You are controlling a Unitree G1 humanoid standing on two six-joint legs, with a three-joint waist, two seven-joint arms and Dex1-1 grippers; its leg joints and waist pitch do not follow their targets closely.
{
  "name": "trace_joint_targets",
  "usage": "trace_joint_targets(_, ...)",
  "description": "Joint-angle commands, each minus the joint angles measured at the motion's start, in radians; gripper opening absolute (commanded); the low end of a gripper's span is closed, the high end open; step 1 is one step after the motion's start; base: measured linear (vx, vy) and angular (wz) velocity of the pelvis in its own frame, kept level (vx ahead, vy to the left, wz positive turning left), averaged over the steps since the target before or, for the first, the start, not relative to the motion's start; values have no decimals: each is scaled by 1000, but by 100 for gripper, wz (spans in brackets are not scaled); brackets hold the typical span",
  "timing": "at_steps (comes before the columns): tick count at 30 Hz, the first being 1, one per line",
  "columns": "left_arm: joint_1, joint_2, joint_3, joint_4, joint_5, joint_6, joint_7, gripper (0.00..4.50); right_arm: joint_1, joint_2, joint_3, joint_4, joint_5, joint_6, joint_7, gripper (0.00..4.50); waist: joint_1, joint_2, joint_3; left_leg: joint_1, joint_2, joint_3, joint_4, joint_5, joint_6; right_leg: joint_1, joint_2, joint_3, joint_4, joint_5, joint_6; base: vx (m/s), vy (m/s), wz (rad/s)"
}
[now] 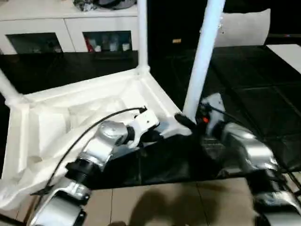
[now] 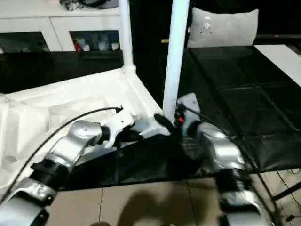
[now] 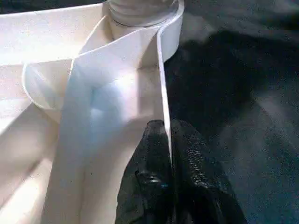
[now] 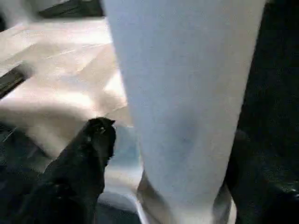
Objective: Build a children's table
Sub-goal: Rotate leg to tighten
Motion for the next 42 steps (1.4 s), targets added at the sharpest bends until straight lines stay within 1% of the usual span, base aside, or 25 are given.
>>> trace_joint_targets(1,-29,29,-8,-10,-19,-92,-82,0,19,-46,21,-63,31,1,126,402,9,-7,-70,-5,83,-35,-57,32,162,77,-125,86,-75,-165,-48,0,0,0)
trace_joint_targets(3,-32,50,-13,-7,-34,-134,-139,0,33,-94,35,-82,39,-7,202,408,13,-8,-70,-3,89,-37,-60,27,150,74,-125,85,-75,-193,-37,0,0,0)
trace_joint_targets(4,-33,62,-18,-7,-43,-152,-174,0,39,-121,43,-84,35,-23,241,408,18,-8,-70,-2,85,-36,-58,20,143,74,-124,84,-78,-213,-31,0,0,0)
trace_joint_targets(5,-36,79,-27,-8,-50,-167,-218,0,47,-156,54,-98,49,-24,307,408,23,-10,-69,-1,88,-35,-59,22,142,73,-125,86,-76,-211,-32,0,0,0)
trace_joint_targets(6,-37,87,-31,-8,-52,-174,-236,0,52,-170,58,-109,56,-21,335,408,29,-7,-69,2,90,-36,-59,19,144,71,-123,86,-76,-212,-32,0,0,0)
trace_joint_targets(8,-37,107,-46,-9,-54,-192,-283,0,61,-197,68,-138,80,-5,399,408,36,-7,-71,3,96,-37,-59,29,148,68,-126,87,-71,-189,-45,0,0,0)
trace_joint_targets(10,-36,125,-62,-4,-59,-224,-332,0,61,-217,80,-154,91,4,446,408,43,-10,-71,2,97,-38,-58,31,151,68,-128,87,-68,-180,-52,0,0,0)
trace_joint_targets(12,-36,134,-73,3,-63,-249,-367,0,59,-230,93,-156,92,7,480,381,49,-9,-71,2,95,-36,-58,30,142,67,-128,88,-70,-196,-52,0,0,0)
trace_joint_targets(13,-34,140,-83,7,-67,-273,-403,0,57,-243,111,-149,87,-2,513,373,53,-13,-71,2,93,-35,-58,31,139,68,-127,87,-70,-204,-50,0,0,0)
trace_joint_targets(17,-26,145,-90,-8,-84,-271,-451,0,58,-252,138,-153,105,42,568,339,58,-13,-71,1,96,-36,-59,32,135,68,-128,88,-70,-210,-47,0,0,0)
trace_joint_targets(19,-26,149,-92,-12,-89,-269,-462,0,63,-253,151,-165,111,56,585,321,59,-13,-72,1,94,-36,-58,32,132,69,-128,87,-70,-214,-45,0,0,0)
trace_joint_targets(20,-26,151,-93,-12,-92,-269,-468,0,66,-254,159,-172,115,67,593,307,58,-17,-71,-1,93,-36,-59,29,129,71,-128,86,-72,-220,-39,0,0,0)
trace_joint_targets(26,-28,152,-91,-1,-96,-278,-481,0,59,-250,172,-153,118,73,616,256,52,-16,-71,-3,90,-35,-59,30,122,70,-125,84,-75,-238,-21,0,0,0)
trace_joint_targets(27,-27,150,-88,0,-98,-274,-481,0,57,-247,175,-143,117,73,621,256,51,-16,-71,-3,89,-35,-59,29,122,70,-125,84,-76,-239,-19,0,0,0)
trace_joint_targets(31,-25,142,-77,1,-106,-248,-465,0,59,-235,172,-130,126,78,629,226,50,-18,-70,-3,87,-33,-59,31,122,70,-123,84,-78,-247,-12,0,0,0)
trace_joint_targets(33,-24,126,-62,-4,-117,-206,-431,0,65,-213,157,-119,139,81,596,221,50,-17,-69,-3,87,-33,-60,25,118,70,-124,82,-80,-265,-10,0,0,0)
trace_joint_targets(34,-24,126,-62,-4,-117,-206,-431,0,65,-213,157,-119,139,81,596,219,49,-18,-69,-3,88,-34,-61,23,115,70,-124,82,-81,-271,-9,0,0,0)
trace_joint_targets(35,-24,113,-51,-8,-121,-181,-401,0,57,-183,145,-74,120,57,532,217,47,-19,-67,-3,85,-33,-61,14,112,70,-123,81,-86,-292,-3,0,0,0)
trace_joint_targets(36,-23,93,-38,-15,-118,-140,-348,0,26,-129,131,54,73,-22,427,217,43,-17,-65,-1,84,-30,-63,-6,101,65,-125,79,-91,-328,-2,0,0,0)
trace_joint_targets(37,-21,77,-30,-24,-113,-99,-304,0,-6,-86,117,167,38,-86,339,215,37,-16,-62,2,77,-29,-64,-31,77,67,-128,74,-103,-390,3,0,0,0)
trace_joint_targets(38,-21,77,-30,-24,-113,-99,-304,0,-6,-86,117,167,38,-86,339,213,20,-17,-59,-1,73,-32,-67,-43,58,73,-127,68,-110,-429,9,0,0,0)
trace_joint_targets(39,-15,41,-16,-46,-112,-35,-237,0,-63,-31,92,298,6,-118,179,213,15,-17,-60,0,74,-33,-68,-42,56,75,-126,68,-113,-433,17,0,0,0)
trace_joint_targets(40,-15,41,-16,-46,-112,-35,-237,0,-63,-31,92,298,6,-118,179,210,4,-16,-61,-2,76,-34,-68,-43,51,76,-127,68,-107,-422,8,0,0,0)
trace_joint_targets(41,-14,14,-4,-58,-112,11,-188,0,-82,-8,86,300,-5,-85,101,208,-11,-16,-61,-4,78,-39,-69,-45,51,79,-124,68,-109,-410,7,0,0,0)
trace_joint_targets(42,-17,-14,6,-62,-106,40,-135,0,-90,21,79,275,-11,-44,32,206,-22,-15,-60,1,83,-41,-70,-42,52,76,-124,71,-106,-379,-10,0,0,0)
